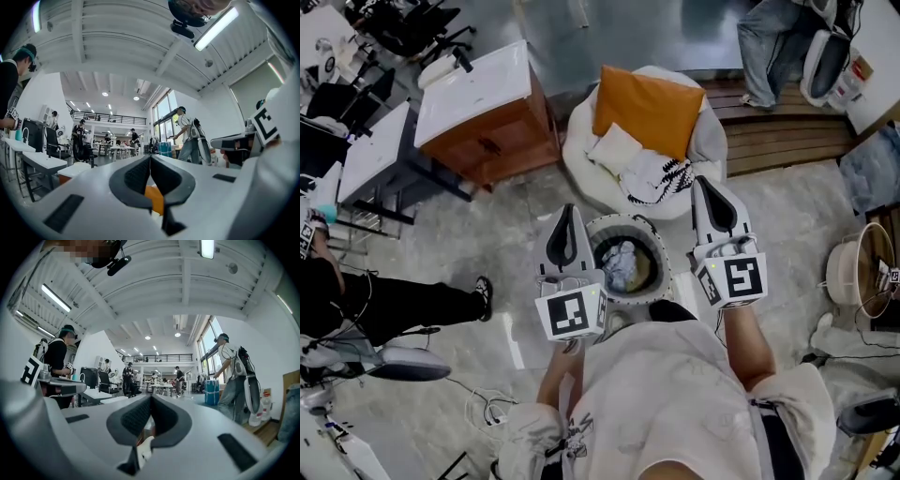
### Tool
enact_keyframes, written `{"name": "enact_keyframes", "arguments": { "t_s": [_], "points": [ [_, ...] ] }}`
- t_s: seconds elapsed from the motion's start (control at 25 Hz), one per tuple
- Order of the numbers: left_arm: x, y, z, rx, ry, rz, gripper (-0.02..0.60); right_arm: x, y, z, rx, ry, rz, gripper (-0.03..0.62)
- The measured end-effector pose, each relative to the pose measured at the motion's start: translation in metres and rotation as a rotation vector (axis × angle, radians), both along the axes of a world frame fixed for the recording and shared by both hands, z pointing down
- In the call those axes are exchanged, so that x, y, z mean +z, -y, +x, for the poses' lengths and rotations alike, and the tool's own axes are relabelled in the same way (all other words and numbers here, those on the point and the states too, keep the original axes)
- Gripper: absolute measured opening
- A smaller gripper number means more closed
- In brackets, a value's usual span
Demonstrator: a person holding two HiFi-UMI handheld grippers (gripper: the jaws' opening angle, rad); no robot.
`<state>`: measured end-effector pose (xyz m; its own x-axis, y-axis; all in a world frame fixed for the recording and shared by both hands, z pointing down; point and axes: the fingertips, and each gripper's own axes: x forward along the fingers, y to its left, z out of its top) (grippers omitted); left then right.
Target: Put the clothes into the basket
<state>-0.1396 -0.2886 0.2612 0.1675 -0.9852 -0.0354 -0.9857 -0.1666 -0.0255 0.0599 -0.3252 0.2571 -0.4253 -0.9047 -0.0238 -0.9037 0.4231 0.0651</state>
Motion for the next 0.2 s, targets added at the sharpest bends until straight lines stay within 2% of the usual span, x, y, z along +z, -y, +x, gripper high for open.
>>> {"name": "enact_keyframes", "arguments": {
  "t_s": [0.2],
  "points": [
    [0.0025, 0.0013, 0.0076, 0.003, -0.007, -0.009, 0.006, 0.0012, 0.0016, 0.0061, 0.003, -0.003, -0.012, -0.012]
  ]
}}
